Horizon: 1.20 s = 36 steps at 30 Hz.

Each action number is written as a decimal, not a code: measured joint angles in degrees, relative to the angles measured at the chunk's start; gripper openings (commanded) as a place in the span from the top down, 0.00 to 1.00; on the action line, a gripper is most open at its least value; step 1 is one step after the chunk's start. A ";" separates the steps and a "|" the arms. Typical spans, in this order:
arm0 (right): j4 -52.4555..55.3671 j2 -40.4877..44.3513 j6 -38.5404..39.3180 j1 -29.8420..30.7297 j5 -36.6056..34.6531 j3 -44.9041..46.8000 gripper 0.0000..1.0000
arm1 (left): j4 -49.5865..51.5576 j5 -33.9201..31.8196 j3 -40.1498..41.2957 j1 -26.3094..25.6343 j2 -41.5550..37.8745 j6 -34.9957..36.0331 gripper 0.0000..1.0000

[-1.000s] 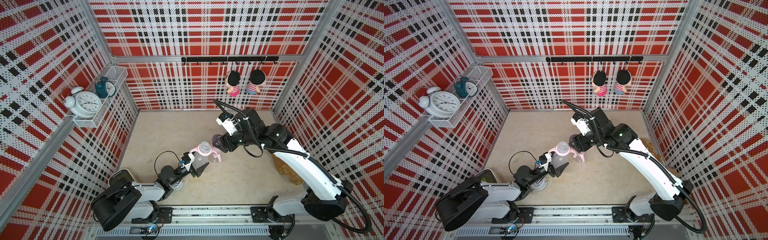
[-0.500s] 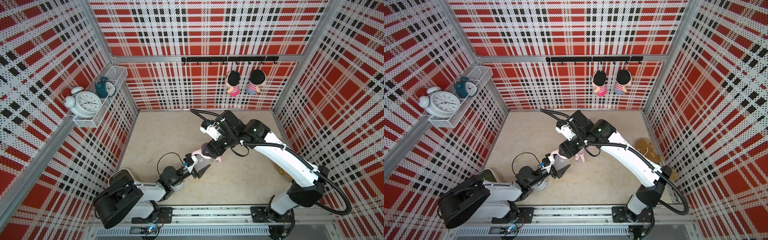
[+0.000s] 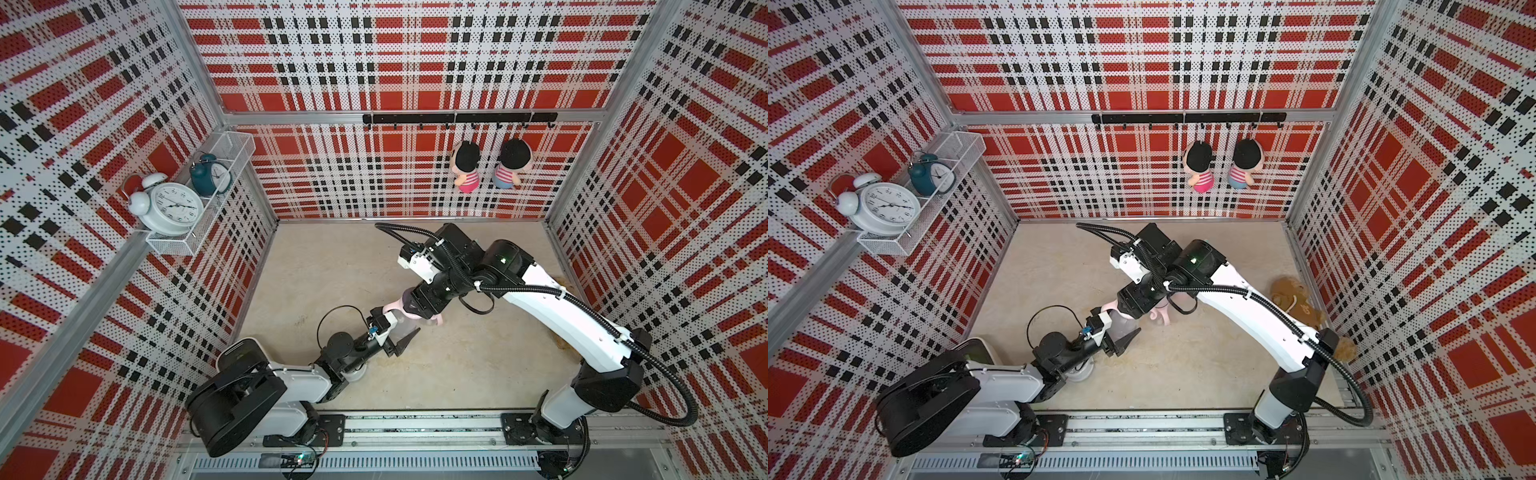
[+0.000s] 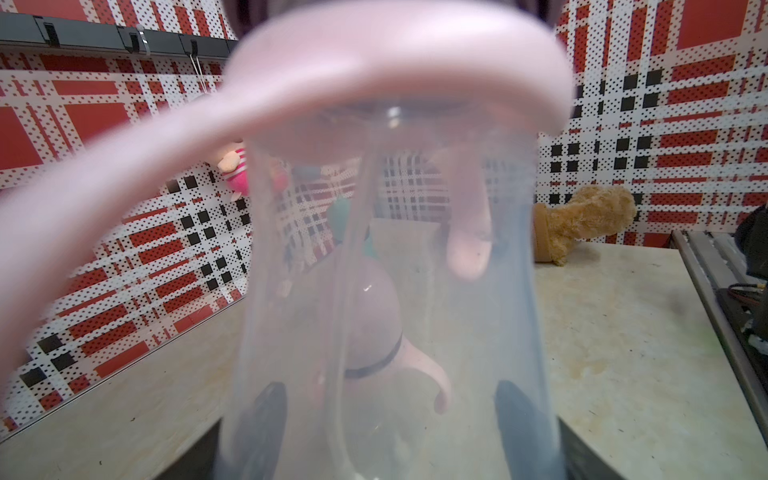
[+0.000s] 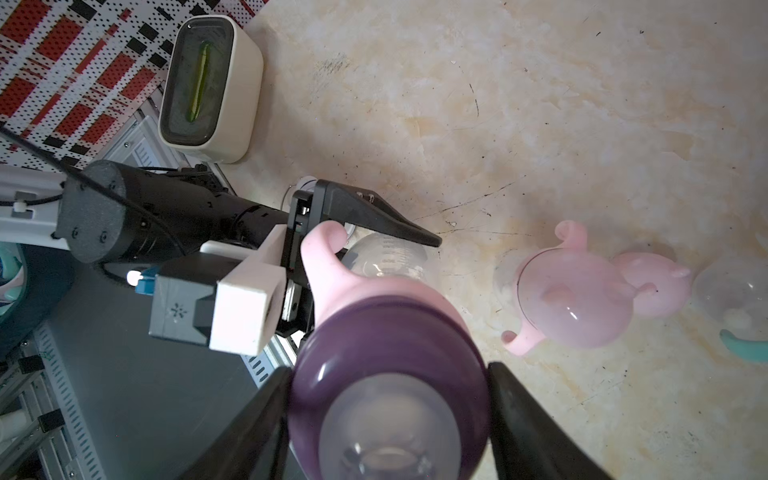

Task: Assemble the baby bottles
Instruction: Close the nipple on the baby bottle.

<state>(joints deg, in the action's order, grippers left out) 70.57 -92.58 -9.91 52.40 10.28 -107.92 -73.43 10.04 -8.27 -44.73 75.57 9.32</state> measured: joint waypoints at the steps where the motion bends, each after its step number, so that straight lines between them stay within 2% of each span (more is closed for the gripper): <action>1: 0.00 -0.11 -0.02 0.22 -0.42 0.00 0.46 | 0.26 -0.02 0.00 0.00 0.00 0.04 1.00; 5: 0.68 -0.22 0.74 0.81 -1.75 0.26 0.43 | 1.68 1.29 -0.17 0.26 -0.20 0.00 1.00; 13: -0.11 2.01 5.09 0.96 -1.20 4.02 0.45 | 7.52 10.56 -1.46 2.89 -1.86 -1.40 1.00; 20: -1.03 2.08 5.42 0.96 -0.63 4.81 0.46 | 8.96 11.80 -1.49 3.06 -2.23 -3.52 1.00; 25: -1.66 1.18 0.15 1.25 -2.64 2.60 0.51 | 8.31 4.17 -1.20 0.83 -3.76 -4.04 1.00; 28: -2.25 0.02 -4.85 1.68 -4.09 0.33 0.45 | 7.17 -1.38 -0.74 -0.22 -5.03 -4.15 1.00; 31: -2.97 -1.73 -10.38 1.84 -5.62 -2.12 0.52 | 6.86 -9.05 -0.70 -2.47 -5.86 -3.67 1.00; 36: -1.66 -7.17 -17.53 2.12 -8.41 -8.50 0.56 | 6.34 -21.81 -0.70 -5.68 -5.62 -1.92 1.00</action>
<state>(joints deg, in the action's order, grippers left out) 68.90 -99.74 -27.44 54.52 1.87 -116.42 -67.09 -11.77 -8.97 -50.41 69.95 7.40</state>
